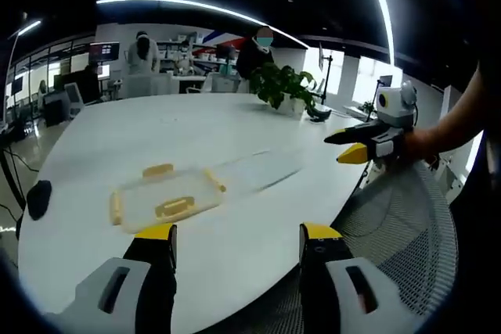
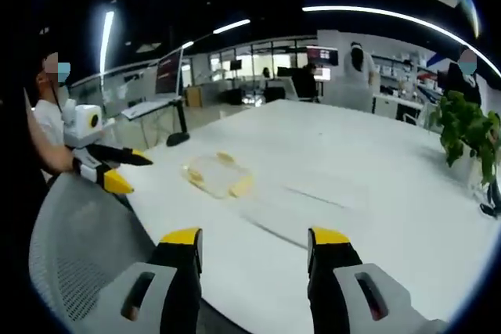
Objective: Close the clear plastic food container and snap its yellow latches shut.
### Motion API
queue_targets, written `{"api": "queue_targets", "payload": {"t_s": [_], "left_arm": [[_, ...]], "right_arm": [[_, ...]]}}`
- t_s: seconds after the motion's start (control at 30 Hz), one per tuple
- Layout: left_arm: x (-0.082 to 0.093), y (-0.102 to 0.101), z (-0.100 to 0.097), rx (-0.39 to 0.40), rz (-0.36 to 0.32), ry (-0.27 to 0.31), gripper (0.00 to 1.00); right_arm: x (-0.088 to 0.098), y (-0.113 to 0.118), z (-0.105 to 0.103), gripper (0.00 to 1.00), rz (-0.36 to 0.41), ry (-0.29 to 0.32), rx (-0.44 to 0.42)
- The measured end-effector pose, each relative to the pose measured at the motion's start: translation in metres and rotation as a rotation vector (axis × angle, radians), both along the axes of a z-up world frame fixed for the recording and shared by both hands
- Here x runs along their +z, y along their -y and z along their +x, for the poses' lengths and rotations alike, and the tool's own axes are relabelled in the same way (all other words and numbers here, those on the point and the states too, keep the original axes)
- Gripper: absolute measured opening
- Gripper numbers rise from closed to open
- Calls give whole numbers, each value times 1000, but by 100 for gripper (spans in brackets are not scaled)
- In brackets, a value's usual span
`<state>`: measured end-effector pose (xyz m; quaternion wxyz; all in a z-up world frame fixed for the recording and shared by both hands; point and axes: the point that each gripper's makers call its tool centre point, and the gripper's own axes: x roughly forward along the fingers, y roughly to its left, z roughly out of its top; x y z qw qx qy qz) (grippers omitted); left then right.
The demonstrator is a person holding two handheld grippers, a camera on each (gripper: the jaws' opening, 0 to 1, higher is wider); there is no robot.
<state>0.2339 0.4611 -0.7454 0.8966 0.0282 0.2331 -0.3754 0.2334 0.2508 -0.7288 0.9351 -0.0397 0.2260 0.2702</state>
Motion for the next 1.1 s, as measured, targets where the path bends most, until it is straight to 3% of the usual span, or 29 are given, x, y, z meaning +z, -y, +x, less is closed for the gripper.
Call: {"api": "queue_targets", "payload": {"t_s": [0.33, 0.47, 0.8, 0.97, 1.0, 1.03, 1.07, 1.1], "left_arm": [[-1, 1, -2, -13, 6, -5, 60], [2, 2, -2, -17, -23, -11, 62], [-5, -2, -3, -8, 19, -28, 59], [-6, 1, -4, -24, 21, -38, 56], [-5, 1, -2, -30, 25, -26, 56], [-5, 0, -2, -30, 24, -26, 56], [-7, -1, 0, -31, 27, -37, 56], [-6, -3, 2, -27, 25, -39, 56]], "right_arm": [[-3, 0, -2, 52, -15, -13, 10], [1, -1, -2, 52, 13, -18, 5], [-4, -10, -8, 49, 9, -42, 54], [2, -5, -4, 48, 19, -26, 33], [7, -6, 0, 48, 20, 11, 42], [7, -5, 0, 48, 48, 6, 22], [-1, -6, -4, 49, 63, -77, 4], [1, -7, -1, 49, 45, -54, 14]]}}
